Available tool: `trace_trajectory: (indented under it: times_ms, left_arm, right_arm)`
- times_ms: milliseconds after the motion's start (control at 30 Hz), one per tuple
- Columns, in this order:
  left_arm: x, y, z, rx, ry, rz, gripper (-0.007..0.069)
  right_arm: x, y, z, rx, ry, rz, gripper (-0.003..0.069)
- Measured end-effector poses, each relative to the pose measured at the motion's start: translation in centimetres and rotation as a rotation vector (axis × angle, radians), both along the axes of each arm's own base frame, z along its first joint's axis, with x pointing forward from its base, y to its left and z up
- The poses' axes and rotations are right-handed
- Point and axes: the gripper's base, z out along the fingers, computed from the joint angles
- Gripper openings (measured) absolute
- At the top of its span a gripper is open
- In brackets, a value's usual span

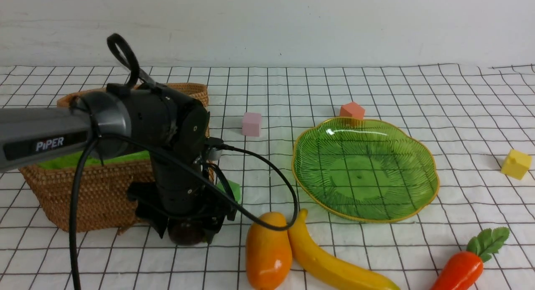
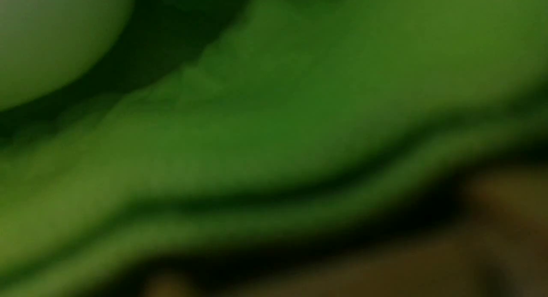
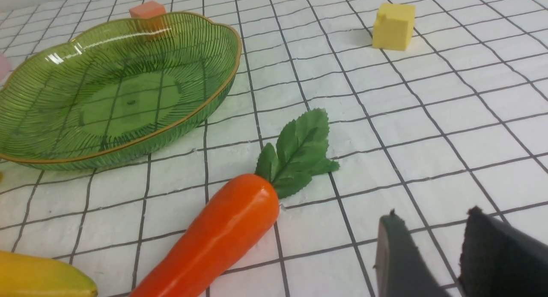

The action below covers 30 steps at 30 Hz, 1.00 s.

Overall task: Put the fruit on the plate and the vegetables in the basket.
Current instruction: Grab a mangosteen with your left arm and put it on the plate on the right

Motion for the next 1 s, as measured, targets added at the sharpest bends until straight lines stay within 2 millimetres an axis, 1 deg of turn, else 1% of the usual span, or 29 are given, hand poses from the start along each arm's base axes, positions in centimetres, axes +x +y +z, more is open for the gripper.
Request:
trace_trajectory:
  times_ms: [33, 67, 100, 133, 167, 200, 467, 633, 667, 700, 733, 800, 867, 900, 933, 1000]
  left_arm:
    - [0.0, 0.0, 0.0, 0.000, 0.000, -0.001, 0.0576]
    - [0.0, 0.0, 0.0, 0.000, 0.000, -0.001, 0.0571]
    - [0.0, 0.0, 0.0, 0.000, 0.000, -0.001, 0.0512]
    - [0.0, 0.0, 0.0, 0.002, 0.002, -0.003, 0.0486]
    - [0.0, 0.0, 0.0, 0.004, 0.005, -0.004, 0.0460]
    - [-0.1, 0.0, 0.0, 0.004, 0.006, -0.004, 0.0454]
    - [-0.5, 0.3, 0.6, 0.021, 0.034, -0.003, 0.0452]
    - [-1.1, 0.5, 1.6, 0.019, 0.055, 0.007, 0.0452]
    - [-1.4, 0.5, 2.2, 0.009, 0.053, 0.012, 0.0452]
    - [-1.4, 0.5, 2.3, 0.006, 0.053, 0.013, 0.0452]
    - [-1.7, 0.6, 3.0, -0.008, 0.045, 0.017, 0.0452]
    - [-1.8, 0.6, 3.5, -0.022, 0.039, 0.014, 0.0451]
    - [-2.3, 0.3, 4.3, -0.072, 0.042, -0.014, 0.0451]
    - [-2.3, 0.2, 4.4, -0.081, 0.043, -0.016, 0.0451]
    - [-2.7, -0.3, 4.7, -0.140, 0.064, -0.050, 0.0451]
    - [-3.0, -0.8, 4.8, -0.204, 0.087, -0.079, 0.0451]
  right_arm:
    - [0.0, 0.0, 0.0, 0.000, 0.000, 0.000, 0.0242]
    - [0.0, 0.0, 0.0, 0.000, 0.000, 0.000, 0.0242]
    - [0.0, 0.0, 0.0, 0.000, 0.000, 0.000, 0.0242]
    - [0.0, 0.0, 0.0, 0.000, 0.000, 0.000, 0.0242]
    - [0.0, 0.0, 0.0, 0.000, 0.000, 0.000, 0.0242]
    - [0.0, 0.0, 0.0, 0.000, 0.000, 0.000, 0.0242]
    - [0.0, 0.0, 0.0, 0.000, 0.000, 0.000, 0.0242]
    - [0.0, 0.0, 0.0, 0.000, 0.000, 0.000, 0.0242]
    - [0.0, 0.0, 0.0, 0.000, 0.000, 0.000, 0.0242]
    - [0.0, 0.0, 0.0, 0.000, 0.000, 0.000, 0.0242]
    - [0.0, 0.0, 0.0, 0.000, 0.000, 0.000, 0.0242]
    - [0.0, 0.0, 0.0, 0.000, 0.000, 0.000, 0.0242]
    - [0.0, 0.0, 0.0, 0.000, 0.000, 0.000, 0.0242]
    - [0.0, 0.0, 0.0, 0.000, 0.000, 0.000, 0.0242]
    - [0.0, 0.0, 0.0, 0.000, 0.000, 0.000, 0.0242]
    - [0.0, 0.0, 0.0, 0.000, 0.000, 0.000, 0.0242]
